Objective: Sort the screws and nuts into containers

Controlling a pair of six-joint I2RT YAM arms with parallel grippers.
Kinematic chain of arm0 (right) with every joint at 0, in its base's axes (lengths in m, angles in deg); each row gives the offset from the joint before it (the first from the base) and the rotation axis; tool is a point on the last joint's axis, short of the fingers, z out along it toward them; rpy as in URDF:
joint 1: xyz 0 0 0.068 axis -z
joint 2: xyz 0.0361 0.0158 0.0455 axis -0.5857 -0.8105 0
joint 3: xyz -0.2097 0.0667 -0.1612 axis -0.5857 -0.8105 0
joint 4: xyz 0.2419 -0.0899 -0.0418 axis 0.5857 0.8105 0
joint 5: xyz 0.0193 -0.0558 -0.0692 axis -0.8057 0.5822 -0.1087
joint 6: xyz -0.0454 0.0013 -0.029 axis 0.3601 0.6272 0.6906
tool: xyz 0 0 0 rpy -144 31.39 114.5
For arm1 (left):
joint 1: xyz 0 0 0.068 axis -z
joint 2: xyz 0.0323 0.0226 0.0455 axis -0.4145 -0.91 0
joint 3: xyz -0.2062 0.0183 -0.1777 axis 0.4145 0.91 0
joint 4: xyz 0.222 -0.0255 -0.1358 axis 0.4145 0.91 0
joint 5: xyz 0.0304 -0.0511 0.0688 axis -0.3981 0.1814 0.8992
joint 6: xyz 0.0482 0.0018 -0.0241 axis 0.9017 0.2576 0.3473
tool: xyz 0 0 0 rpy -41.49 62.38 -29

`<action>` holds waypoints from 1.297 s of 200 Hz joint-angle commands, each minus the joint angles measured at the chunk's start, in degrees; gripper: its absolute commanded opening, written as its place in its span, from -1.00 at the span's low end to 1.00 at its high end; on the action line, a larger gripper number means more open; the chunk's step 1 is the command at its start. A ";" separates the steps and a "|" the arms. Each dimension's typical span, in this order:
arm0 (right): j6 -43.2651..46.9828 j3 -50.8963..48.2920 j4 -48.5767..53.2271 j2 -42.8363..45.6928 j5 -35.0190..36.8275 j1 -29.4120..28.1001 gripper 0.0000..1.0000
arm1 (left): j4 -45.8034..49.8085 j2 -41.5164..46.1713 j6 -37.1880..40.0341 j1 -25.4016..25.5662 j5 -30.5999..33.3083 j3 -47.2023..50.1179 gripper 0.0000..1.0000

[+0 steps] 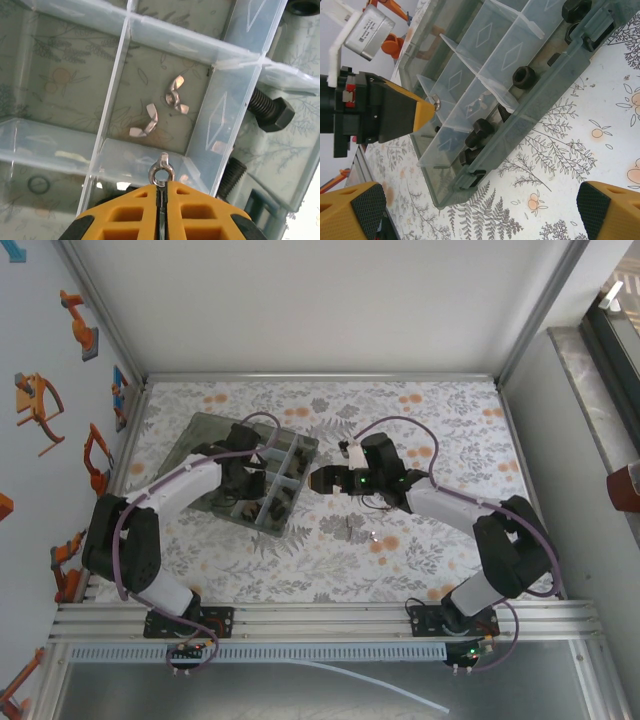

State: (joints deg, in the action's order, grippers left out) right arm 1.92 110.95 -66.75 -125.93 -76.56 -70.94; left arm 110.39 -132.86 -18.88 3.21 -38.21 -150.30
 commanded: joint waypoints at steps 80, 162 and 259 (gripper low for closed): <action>1.10 -1.80 1.57 4.24 1.56 0.80 0.99 | 0.18 -1.18 0.46 0.35 1.63 -3.74 -0.62; -0.49 -12.49 15.23 14.12 11.84 9.55 0.99 | -13.87 -4.55 4.64 13.58 -9.39 -8.62 -0.27; 2.03 -13.02 24.70 11.94 18.92 10.39 0.24 | -22.39 -9.95 3.32 20.20 -15.95 -8.81 -0.09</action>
State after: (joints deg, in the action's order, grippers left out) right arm 4.19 97.66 -42.14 -112.44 -58.72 -60.78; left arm 89.71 -144.45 -15.23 23.52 -52.62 -159.42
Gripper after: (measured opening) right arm 0.628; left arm 0.439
